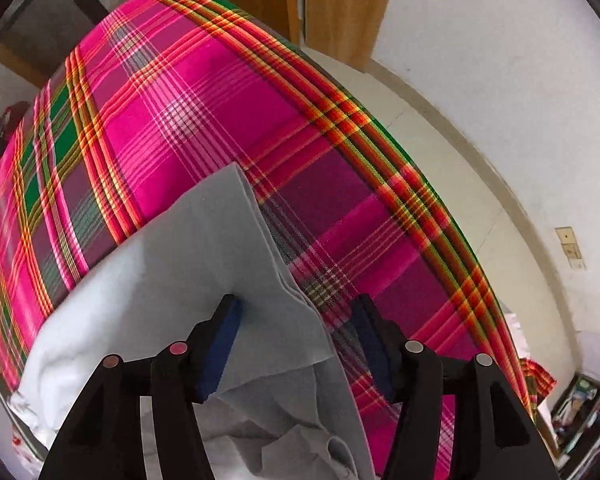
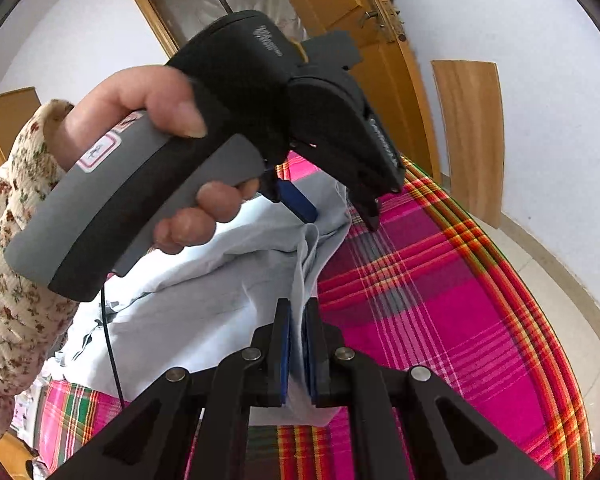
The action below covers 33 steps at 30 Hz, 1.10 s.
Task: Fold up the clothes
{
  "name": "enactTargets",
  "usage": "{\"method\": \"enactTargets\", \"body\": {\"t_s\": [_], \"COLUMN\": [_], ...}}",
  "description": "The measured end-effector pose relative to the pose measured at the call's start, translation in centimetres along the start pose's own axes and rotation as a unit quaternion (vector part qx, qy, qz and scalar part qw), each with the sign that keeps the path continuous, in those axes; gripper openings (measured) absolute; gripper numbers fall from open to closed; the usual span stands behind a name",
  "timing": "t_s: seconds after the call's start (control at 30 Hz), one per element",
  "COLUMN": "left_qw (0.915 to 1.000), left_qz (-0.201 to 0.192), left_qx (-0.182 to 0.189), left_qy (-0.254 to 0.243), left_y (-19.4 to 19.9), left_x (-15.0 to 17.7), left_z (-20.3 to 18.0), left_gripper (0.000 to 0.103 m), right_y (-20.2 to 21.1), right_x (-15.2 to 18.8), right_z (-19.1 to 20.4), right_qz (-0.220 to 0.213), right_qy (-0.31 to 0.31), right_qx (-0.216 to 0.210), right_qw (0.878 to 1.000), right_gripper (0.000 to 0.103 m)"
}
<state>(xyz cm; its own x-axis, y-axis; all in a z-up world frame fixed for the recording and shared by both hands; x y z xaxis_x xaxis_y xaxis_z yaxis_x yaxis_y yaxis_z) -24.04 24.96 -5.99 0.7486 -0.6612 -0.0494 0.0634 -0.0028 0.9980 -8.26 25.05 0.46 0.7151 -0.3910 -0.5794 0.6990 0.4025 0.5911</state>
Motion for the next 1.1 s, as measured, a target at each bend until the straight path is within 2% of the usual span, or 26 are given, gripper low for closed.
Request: {"method": "enactTargets", "body": {"t_s": [0.13,0.5,0.57,0.83,0.87,0.9,0.97,1.03,1.07,1.1], "left_qw": [1.0,0.9998,0.9997,0.9988,0.9988,0.9988,0.9988,0.9986,0.9984,0.9982], "left_qz": [0.002,0.005,0.009,0.016,0.017,0.017,0.016,0.013,0.013,0.012], "left_qx": [-0.002,-0.012,-0.014,-0.033,-0.031,-0.03,-0.03,-0.035,-0.04,-0.045], "left_qy": [-0.002,-0.014,-0.015,-0.031,-0.033,-0.035,-0.037,-0.038,-0.038,-0.038], "left_y": [0.0,0.4,0.5,1.3,1.3,1.3,1.4,1.5,1.8,2.0], "left_x": [-0.1,-0.3,-0.2,1.1,1.1,1.2,1.2,1.2,1.9,2.6], "left_z": [0.1,0.4,0.8,-0.3,-0.2,-0.2,-0.1,0.1,0.0,0.0], "left_gripper": [0.06,0.041,0.04,0.041,0.038,0.031,0.029,0.022,0.015,0.014], "right_y": [0.1,0.6,-0.1,-0.2,-0.2,-0.3,-0.6,-0.6,-0.6,-0.6], "right_x": [0.1,0.1,1.2,1.7,1.7,1.8,1.7,1.6,1.6,1.6], "right_z": [0.2,0.5,0.5,0.8,0.9,0.9,0.8,0.8,0.9,1.0], "right_qz": [0.001,-0.008,-0.009,-0.011,-0.011,-0.01,-0.009,-0.009,-0.01,-0.01], "right_qy": [0.006,0.007,0.006,0.008,0.008,0.009,0.008,0.008,0.008,0.007], "right_qx": [-0.008,-0.016,-0.017,-0.019,-0.019,-0.018,-0.016,-0.014,-0.013,-0.012], "right_qw": [1.0,1.0,1.0,1.0,1.0,1.0,1.0,1.0,1.0,1.0], "right_gripper": [0.007,0.007,0.007,0.007,0.007,0.007,0.007,0.007,0.007,0.007]}}
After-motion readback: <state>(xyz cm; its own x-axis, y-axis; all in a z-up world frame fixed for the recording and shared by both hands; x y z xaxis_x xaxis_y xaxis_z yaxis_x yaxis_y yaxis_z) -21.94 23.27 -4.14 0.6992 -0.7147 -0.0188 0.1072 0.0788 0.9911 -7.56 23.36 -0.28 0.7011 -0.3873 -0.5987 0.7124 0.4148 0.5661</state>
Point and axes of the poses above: each gripper's, at about its wrist camera, not at the fingertips, and y roughly against the way its jaws point, z to its left, x to its underside, the point moved 6 cm from there along -y, roughly the way its jaws point, and after that the axes turned 13 degrees about -y, right-handed, at the moved point
